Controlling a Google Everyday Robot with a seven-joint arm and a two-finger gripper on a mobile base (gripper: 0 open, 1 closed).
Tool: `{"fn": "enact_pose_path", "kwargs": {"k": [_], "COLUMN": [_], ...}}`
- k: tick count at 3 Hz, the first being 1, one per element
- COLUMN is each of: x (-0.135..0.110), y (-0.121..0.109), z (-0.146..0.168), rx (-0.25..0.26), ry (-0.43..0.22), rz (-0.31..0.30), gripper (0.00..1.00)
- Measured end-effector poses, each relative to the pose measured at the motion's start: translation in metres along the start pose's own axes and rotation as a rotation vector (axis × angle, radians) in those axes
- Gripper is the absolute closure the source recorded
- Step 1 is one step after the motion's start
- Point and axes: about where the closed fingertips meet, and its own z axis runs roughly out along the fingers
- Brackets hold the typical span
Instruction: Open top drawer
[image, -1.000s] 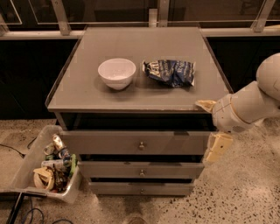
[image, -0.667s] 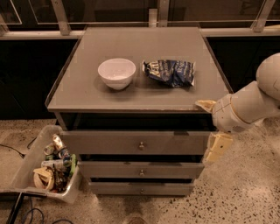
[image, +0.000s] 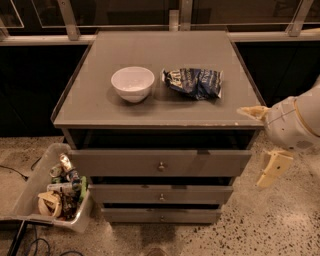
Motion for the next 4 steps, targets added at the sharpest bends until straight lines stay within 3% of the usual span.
{"fn": "enact_pose_path", "kwargs": {"k": [2, 3, 4], "x": [0.005, 0.01, 0.011], "y": [0.016, 0.027, 0.015], "z": [0.023, 0.039, 0.056], "rx": [-0.001, 0.045, 0.146], "ry": [0.008, 0.024, 0.019], "rz": [0.035, 0.061, 0.062], "gripper": [0.0, 0.0, 0.0]}}
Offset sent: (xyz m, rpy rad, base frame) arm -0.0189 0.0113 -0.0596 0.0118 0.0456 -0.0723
